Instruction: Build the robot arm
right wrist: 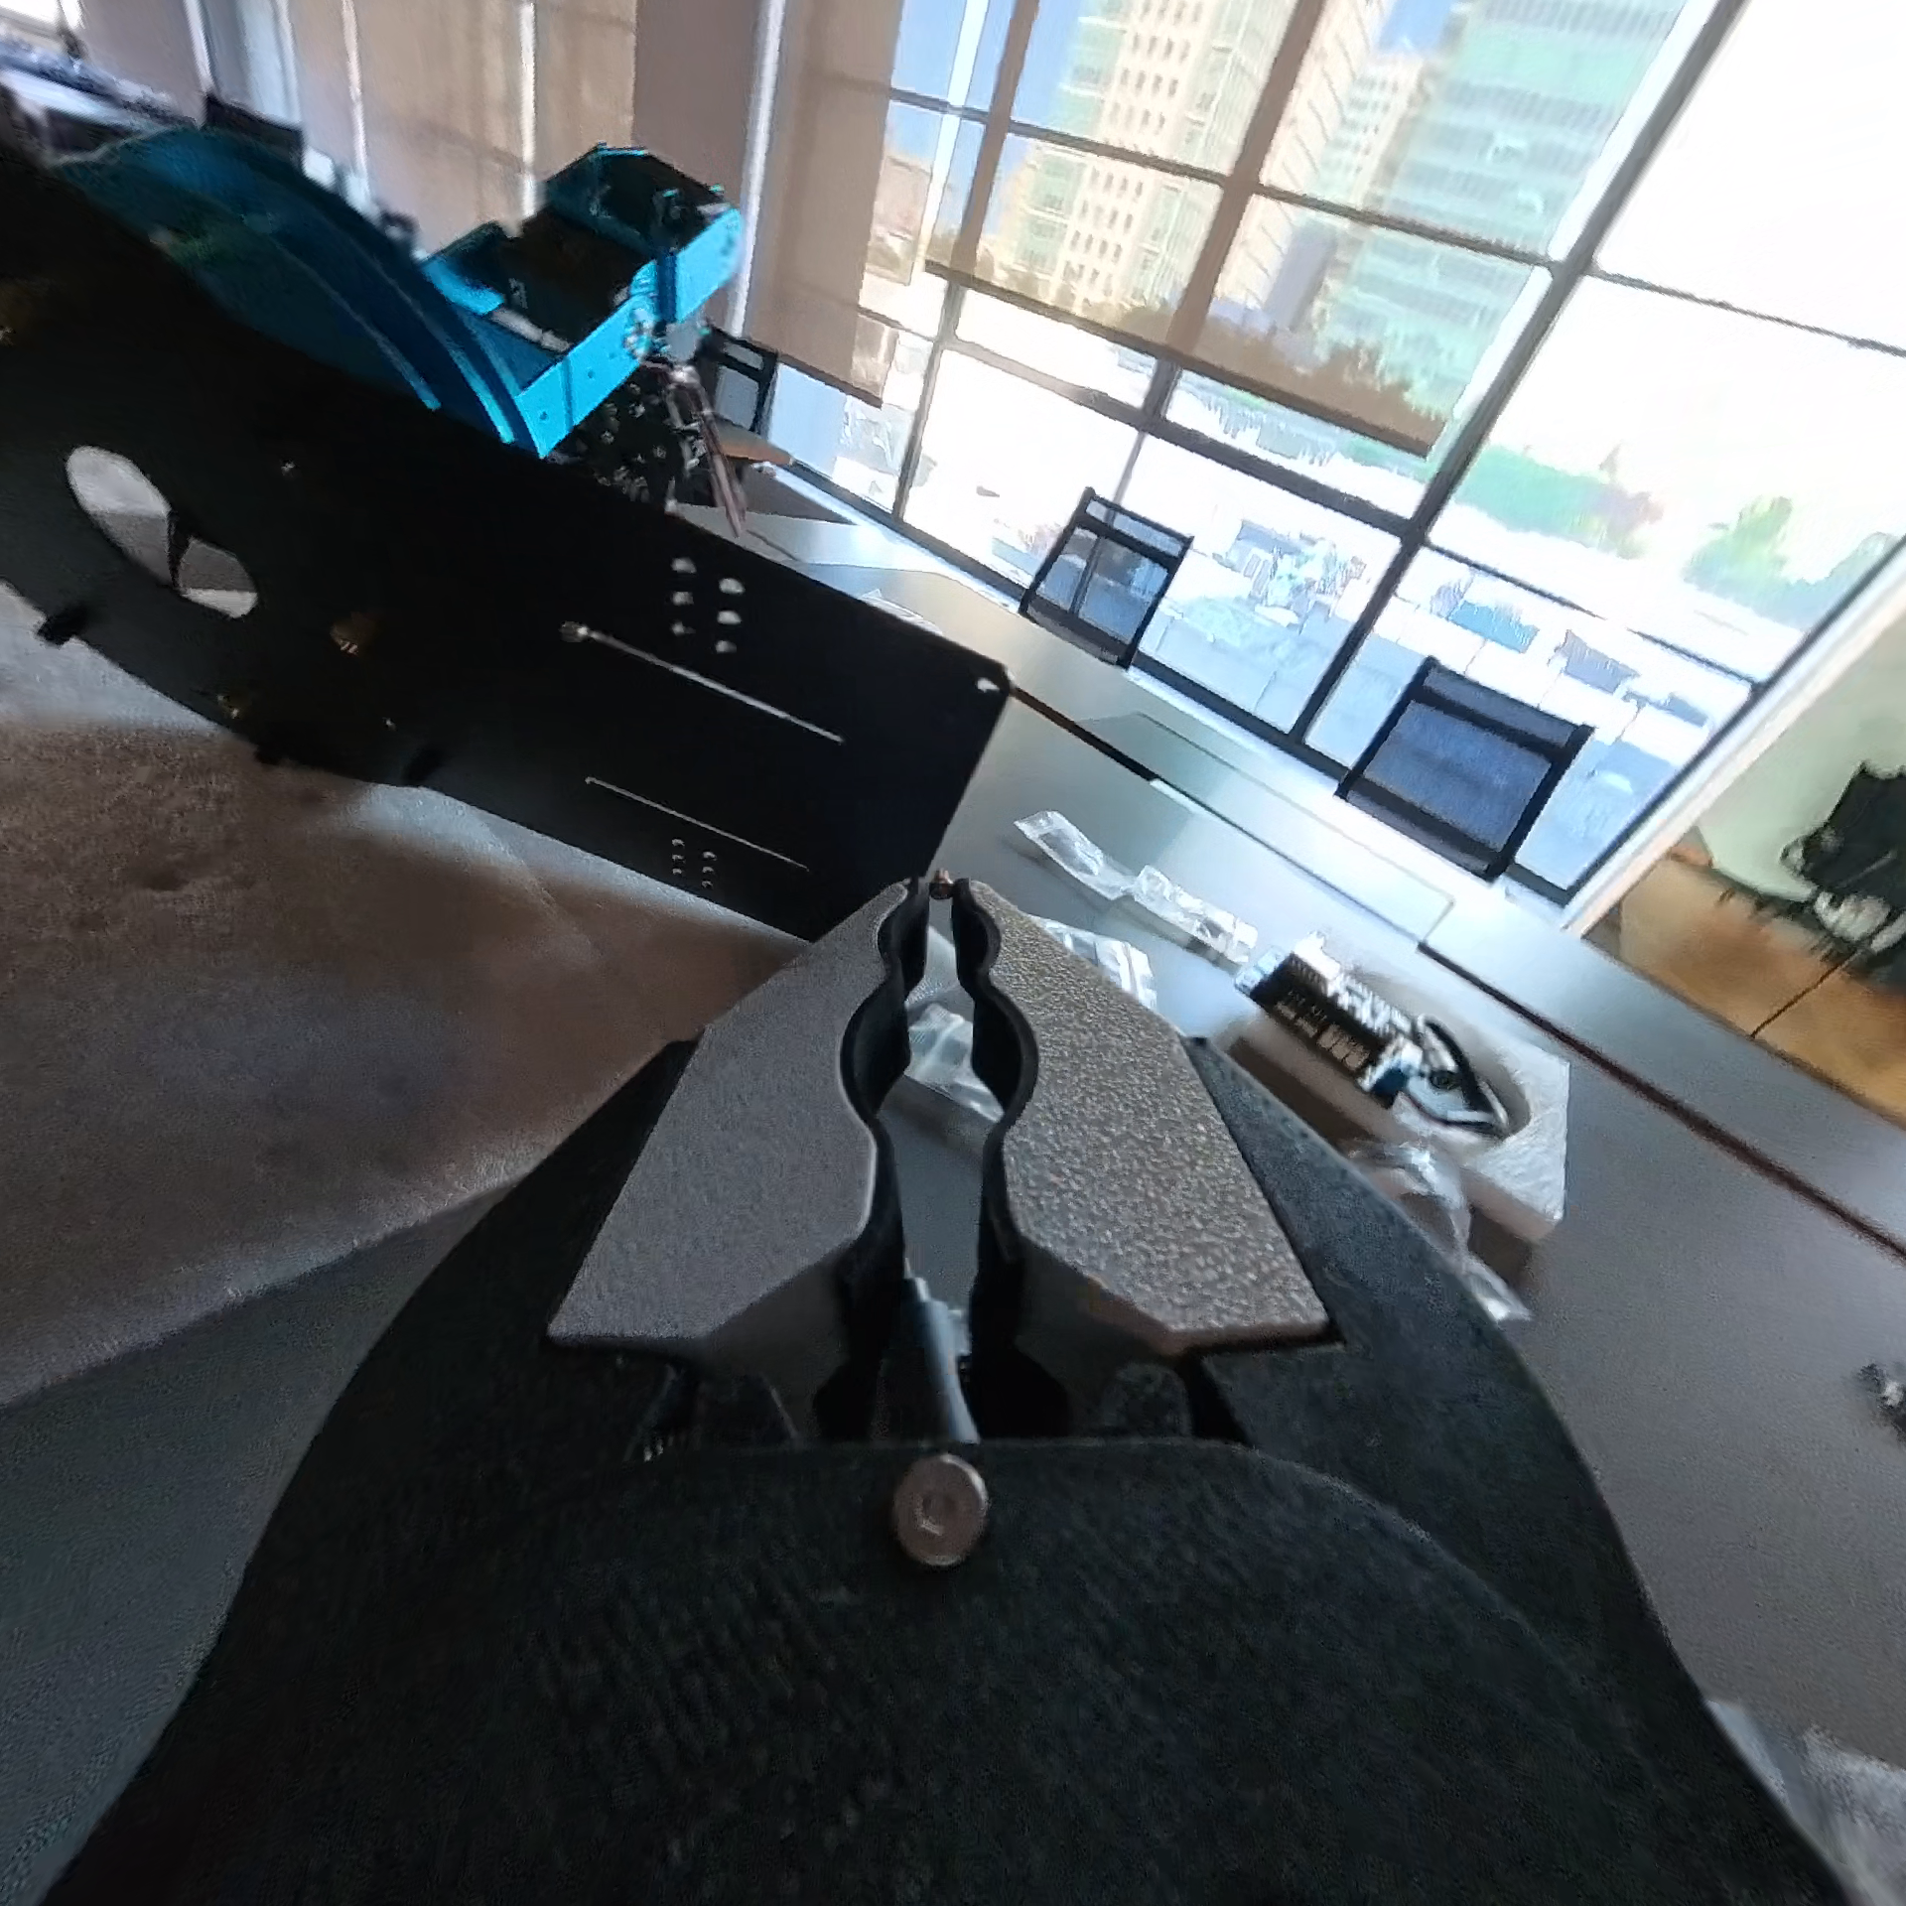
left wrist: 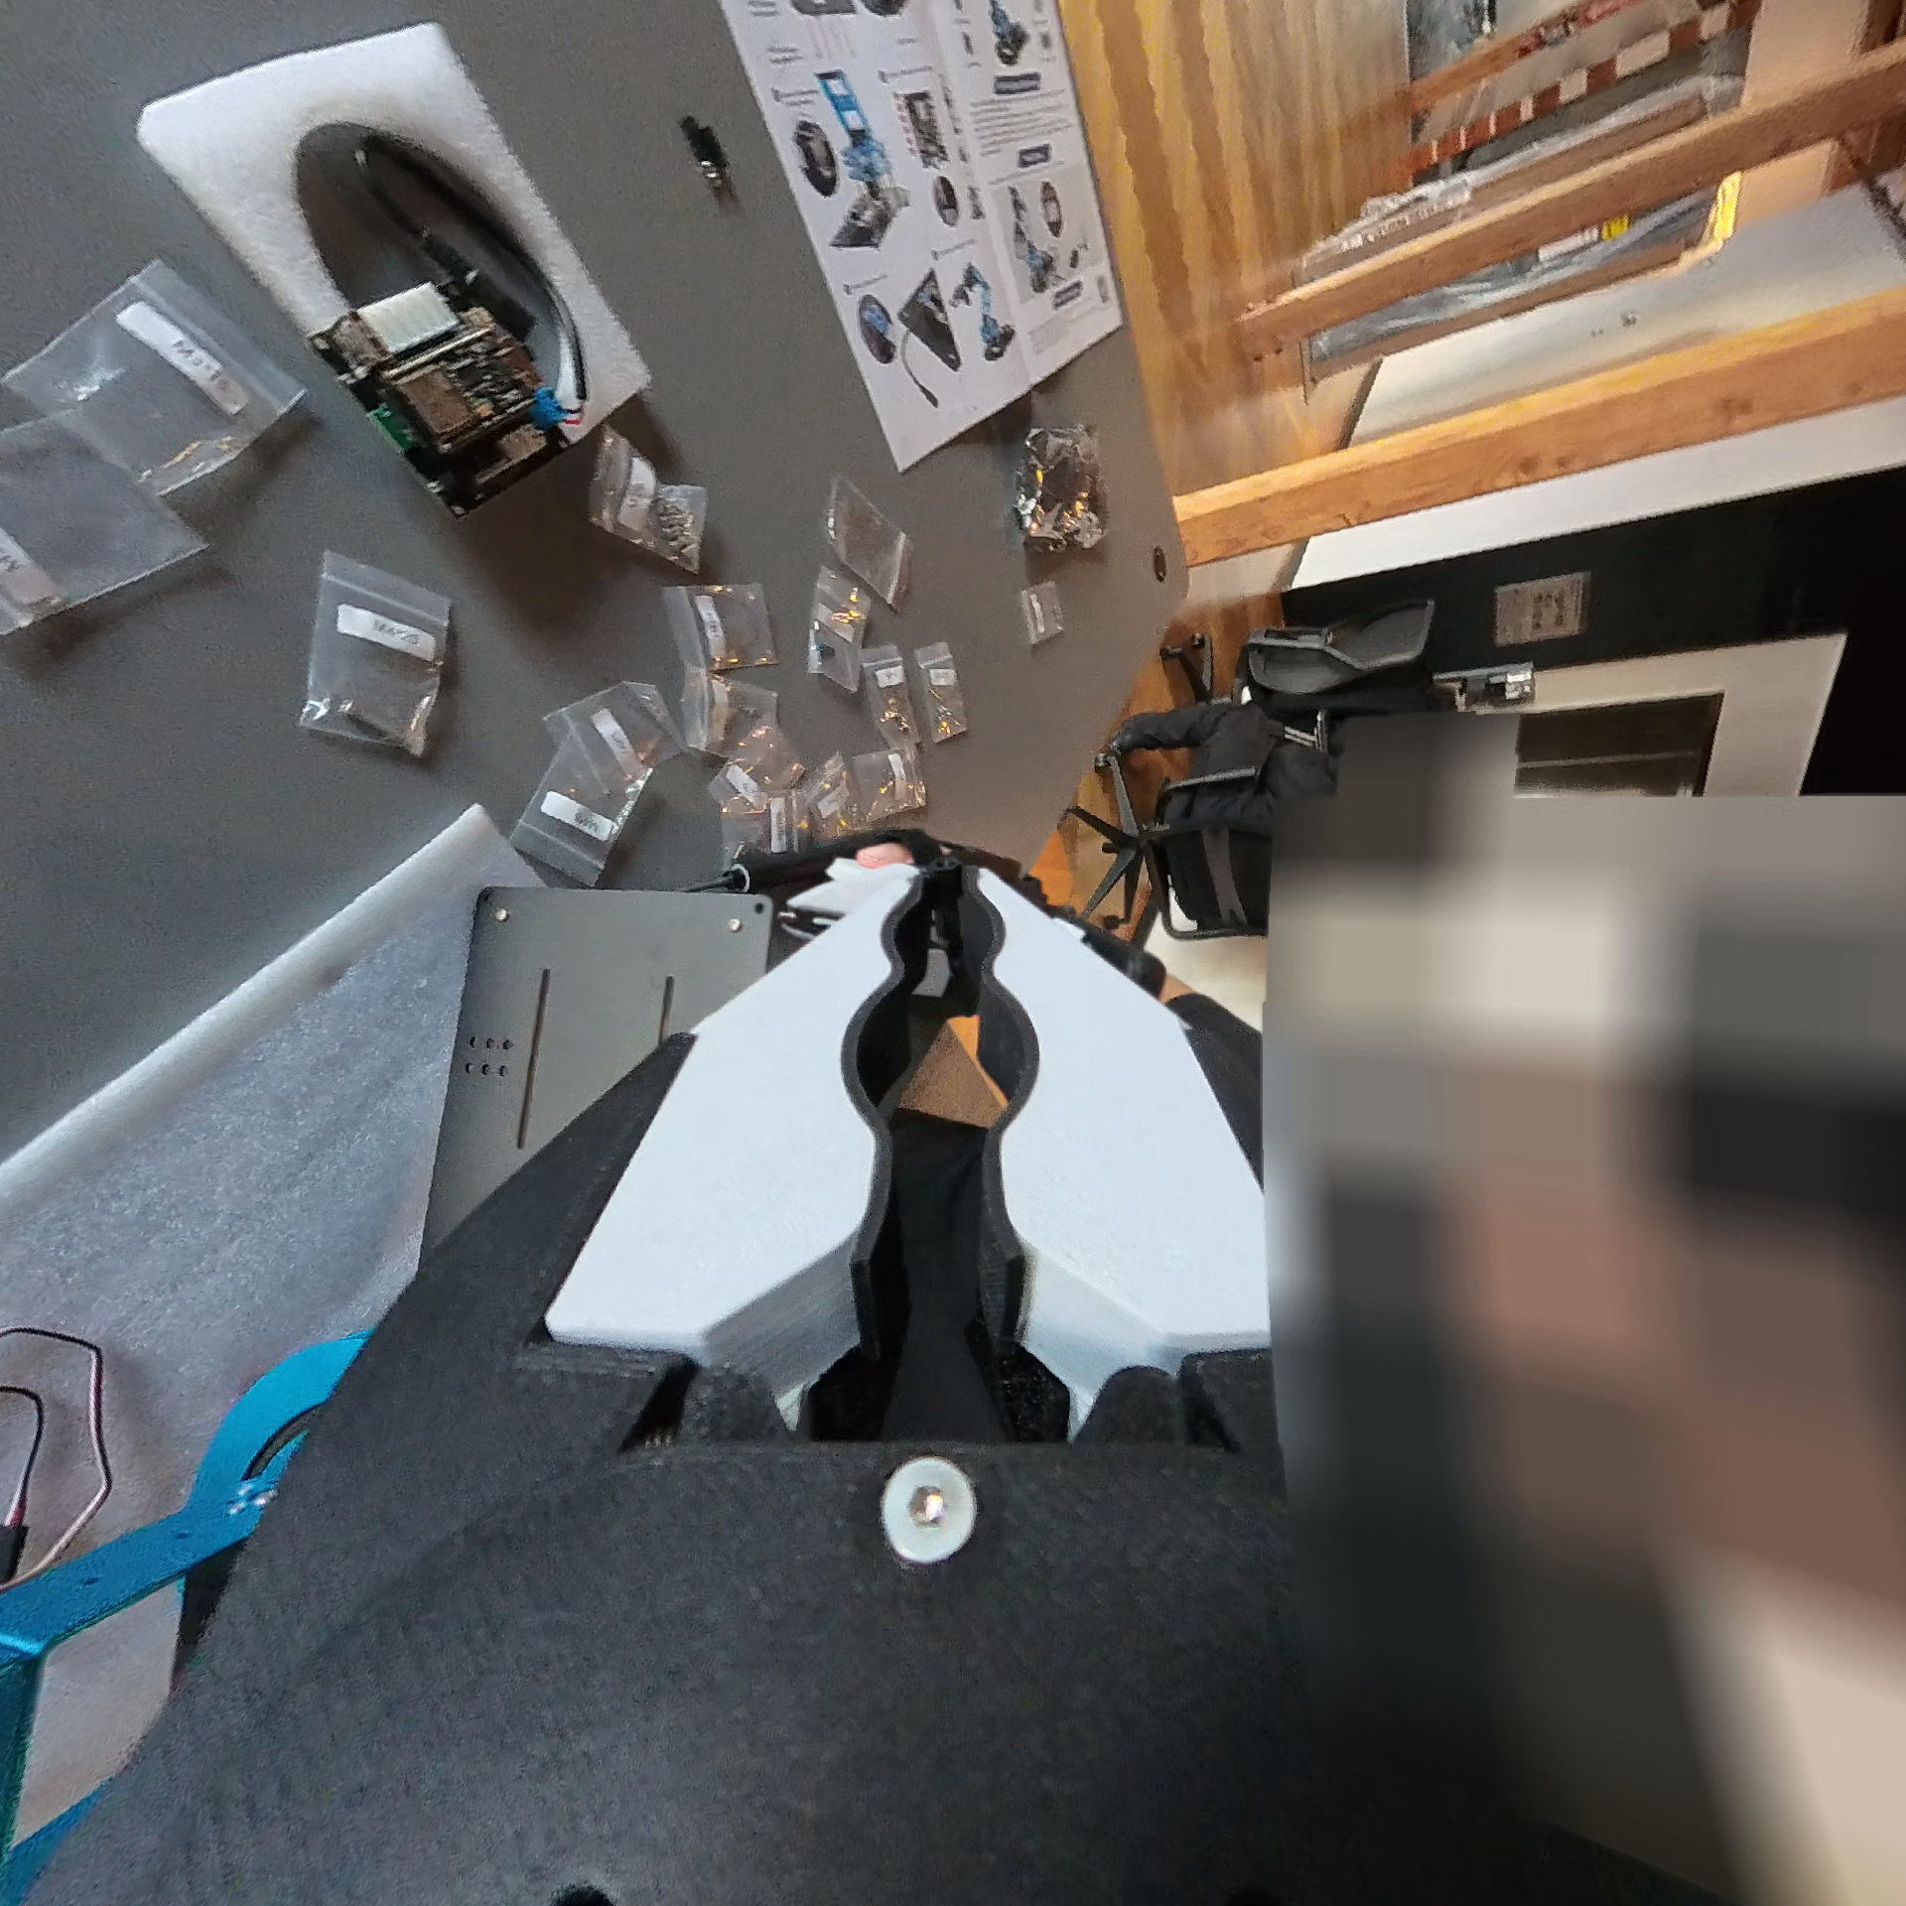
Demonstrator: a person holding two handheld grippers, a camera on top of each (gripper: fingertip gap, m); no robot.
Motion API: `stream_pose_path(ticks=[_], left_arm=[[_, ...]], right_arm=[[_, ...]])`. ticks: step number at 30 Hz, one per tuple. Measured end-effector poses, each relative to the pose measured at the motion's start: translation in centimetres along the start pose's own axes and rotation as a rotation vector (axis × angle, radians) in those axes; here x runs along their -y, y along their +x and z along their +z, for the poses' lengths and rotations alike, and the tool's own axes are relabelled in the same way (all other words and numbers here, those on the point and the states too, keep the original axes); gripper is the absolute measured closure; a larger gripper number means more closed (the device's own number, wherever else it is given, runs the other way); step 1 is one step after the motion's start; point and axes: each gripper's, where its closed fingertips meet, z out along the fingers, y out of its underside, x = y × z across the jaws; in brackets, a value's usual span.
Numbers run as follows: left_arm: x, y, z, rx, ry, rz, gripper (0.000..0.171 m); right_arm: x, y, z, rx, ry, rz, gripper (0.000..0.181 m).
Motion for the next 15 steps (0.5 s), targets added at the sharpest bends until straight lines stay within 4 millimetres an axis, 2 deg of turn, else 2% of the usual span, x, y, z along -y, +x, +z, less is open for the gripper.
stream_pose_path(ticks=[1, 4, 7, 13, 15], left_arm=[[-0.2, -0.7, 0.4, 0.004, 0.002, -0.024, 0.168], [-0.9, -2.8, 1.8, 0.012, -0.007, -0.105, 0.168], [-1.8, -5.1, 3.1, 0.041, -0.012, -0.163, 0.168], [-3.2, -9.7, 5.3, 0.101, 0.005, -0.298, 0.167], [-3.6, -11.0, 6.1, 0.128, 0.001, -0.332, 0.168]], right_arm=[[0.2, -0.5, 0.1, 0.024, 0.004, -0.050, 0.179], [0.3, -2.7, 1.2, 0.077, 0.001, -0.316, 0.179], [0.0, -3.9, 2.5, 0.075, 0.002, -0.603, 0.179], [-1.0, -4.1, 4.6, 0.096, -0.016, -0.799, 0.179], [-1.2, -4.3, 5.1, 0.097, -0.034, -0.812, 0.179]])
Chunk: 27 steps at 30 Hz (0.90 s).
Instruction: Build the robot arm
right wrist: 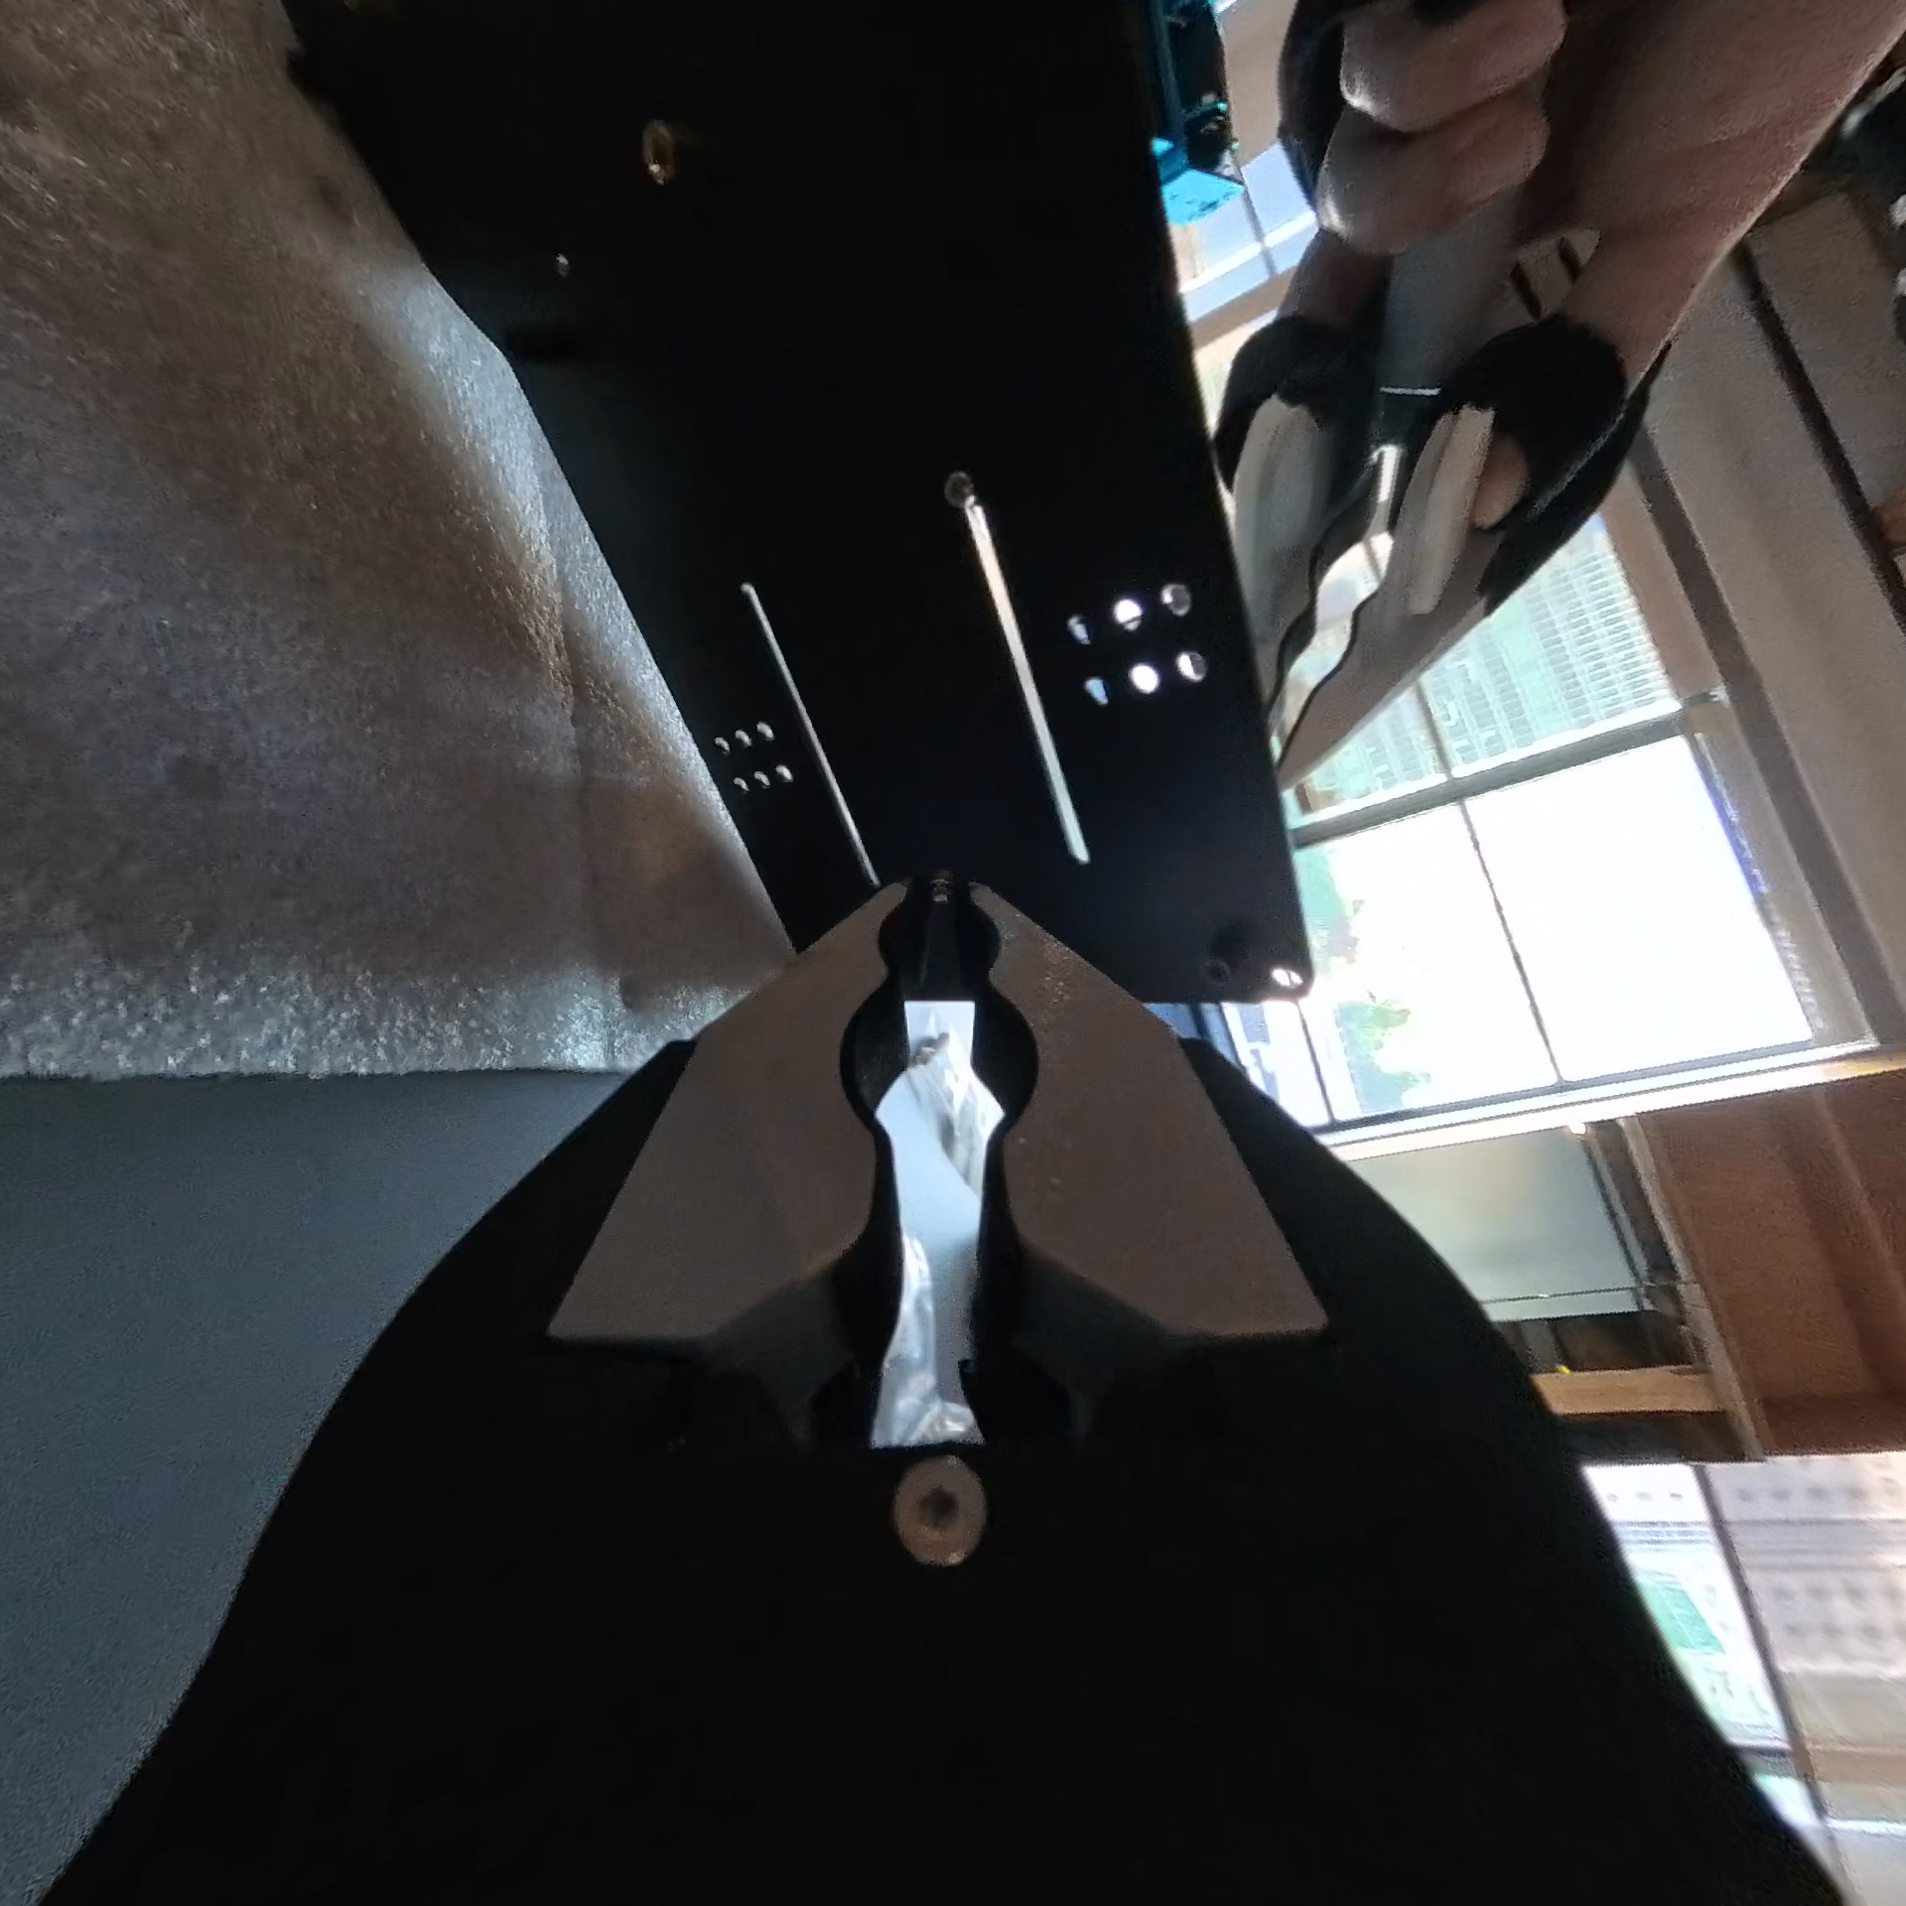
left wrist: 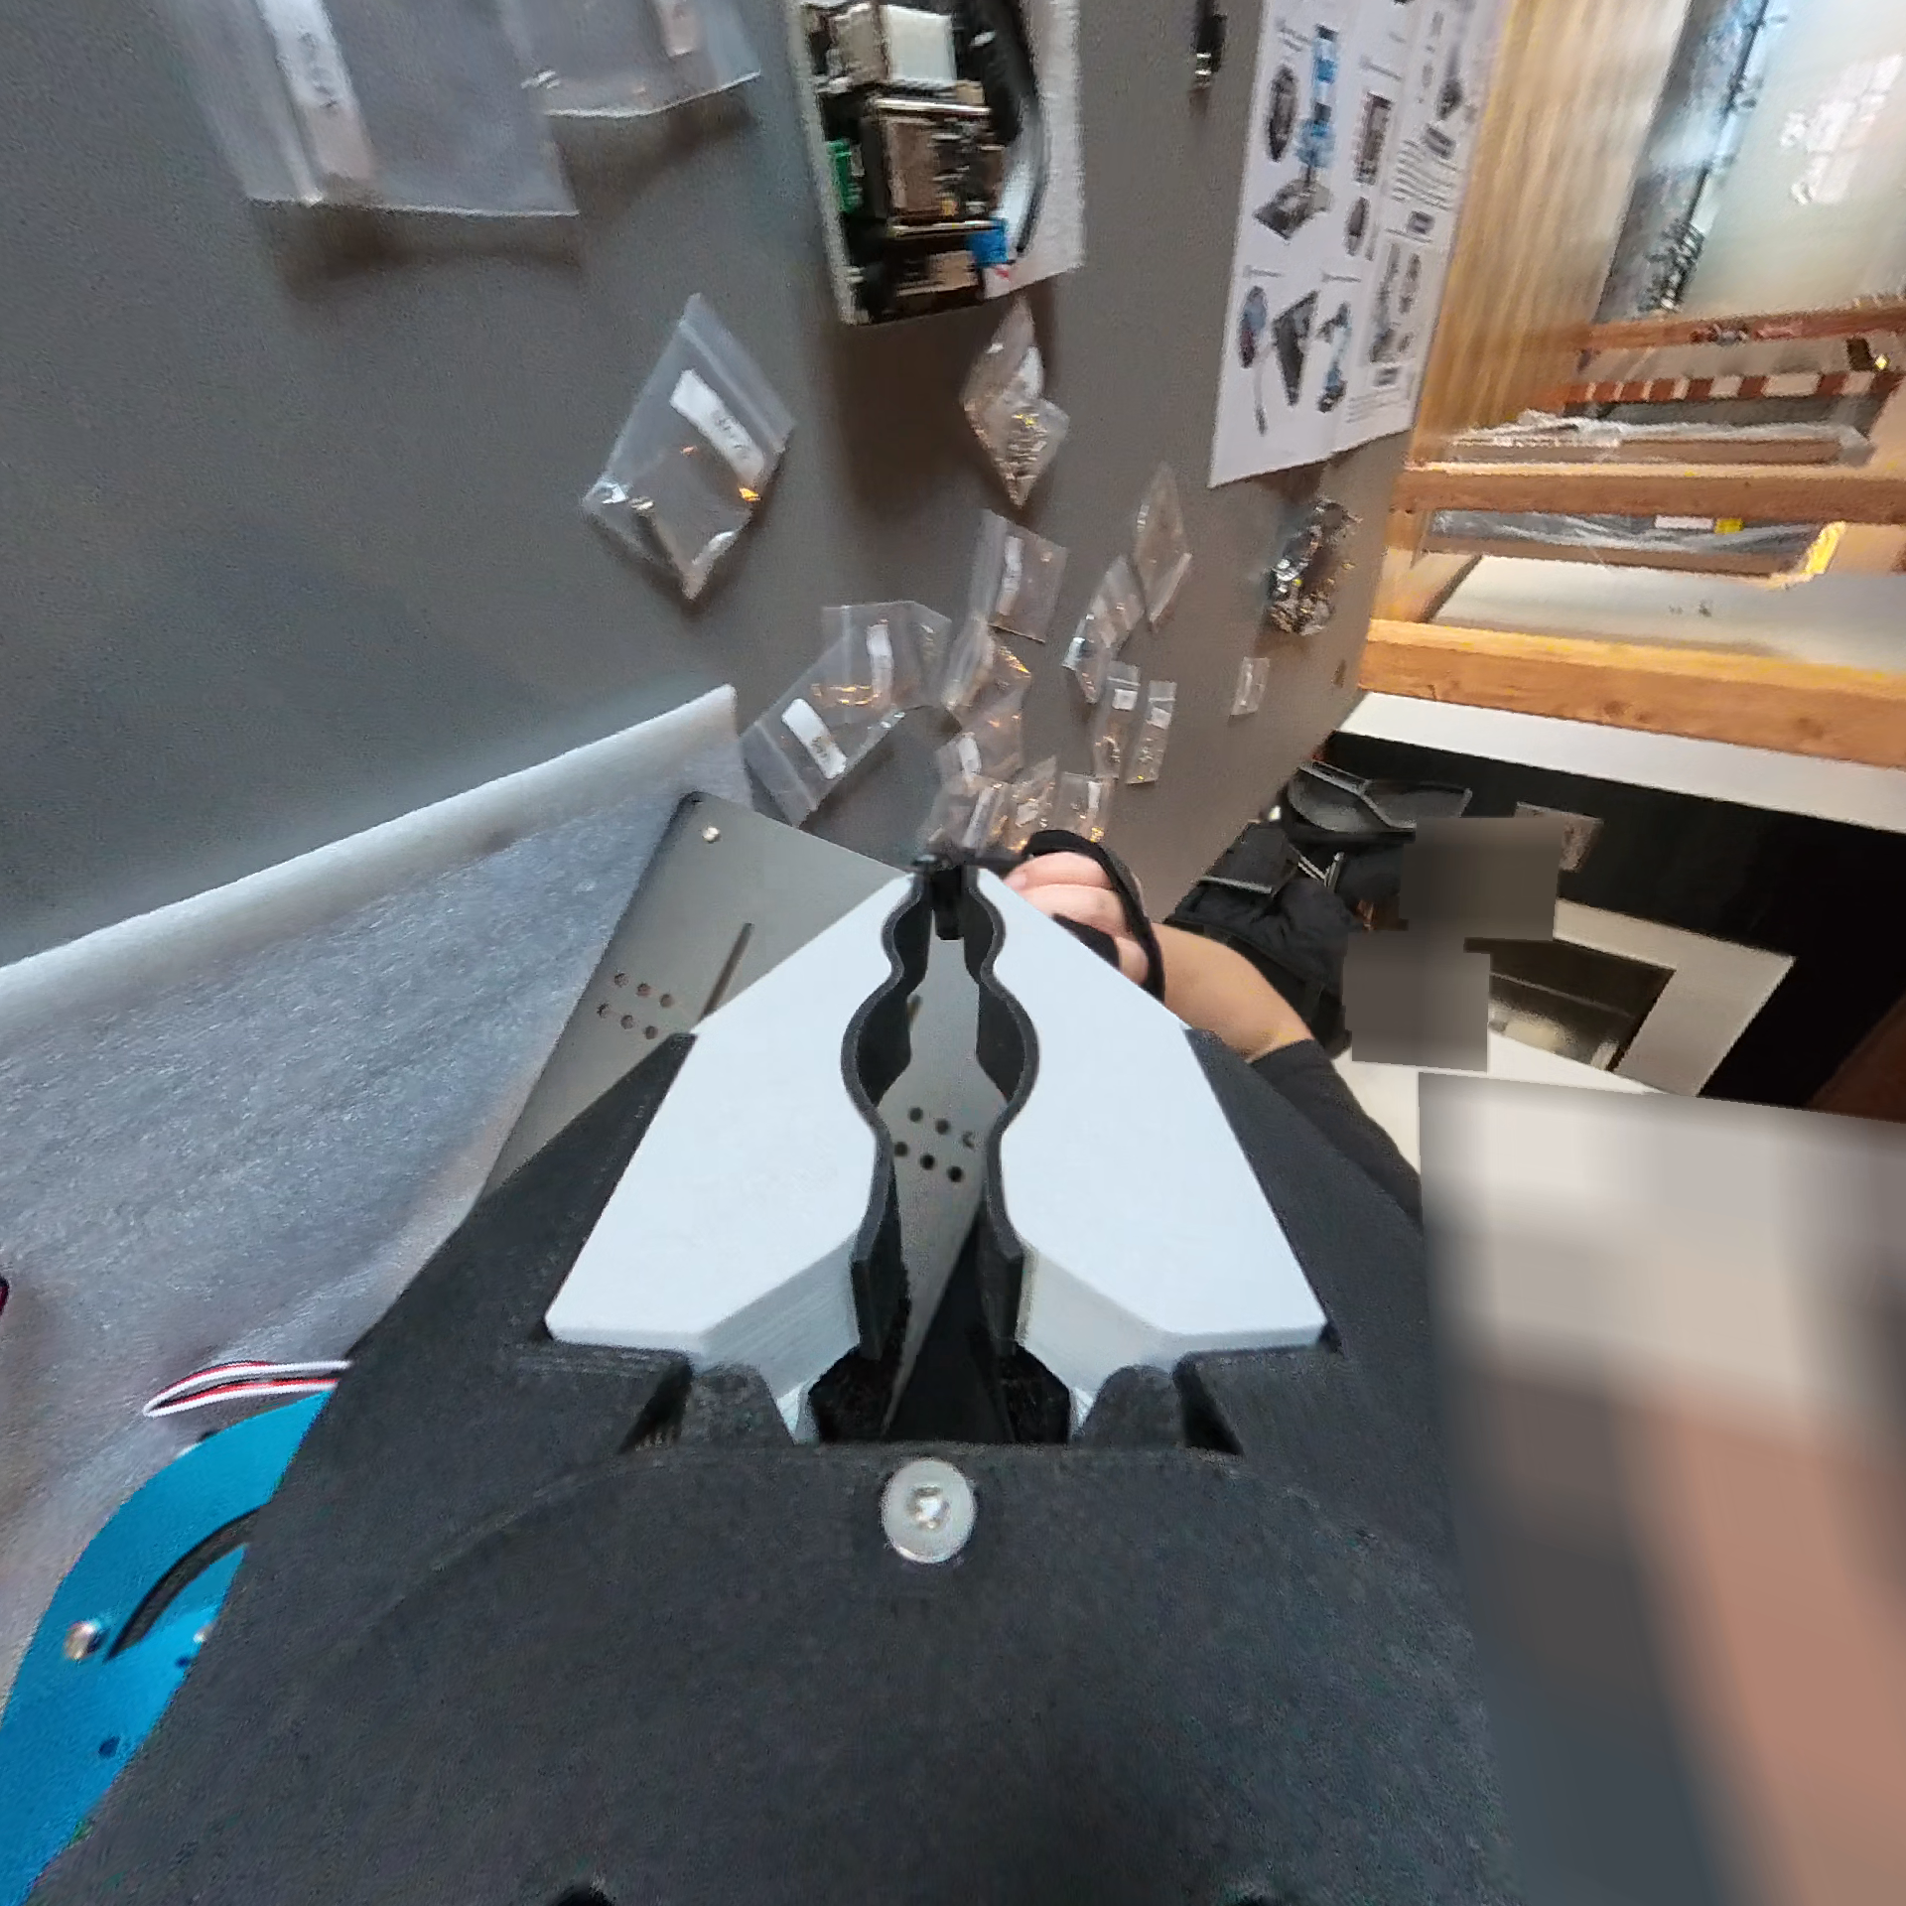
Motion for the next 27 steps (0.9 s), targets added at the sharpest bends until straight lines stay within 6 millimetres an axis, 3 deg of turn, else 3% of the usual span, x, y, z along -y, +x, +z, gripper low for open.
stream_pose_path(ticks=[7, 13, 27], left_arm=[[-0.7, -2.8, 3.0, 0.042, -0.061, -0.091, 0.168], [-1.3, -4.3, 3.9, 0.071, -0.092, -0.125, 0.168], [-1.7, -4.2, 4.1, 0.072, -0.120, -0.099, 0.168]], right_arm=[[-0.5, -1.2, 1.1, 0.048, -0.066, 0.124, 0.180], [-0.2, -1.2, 1.6, 0.073, -0.076, 0.240, 0.180], [-1.0, -1.7, 2.2, 0.044, -0.128, 0.106, 0.180]])
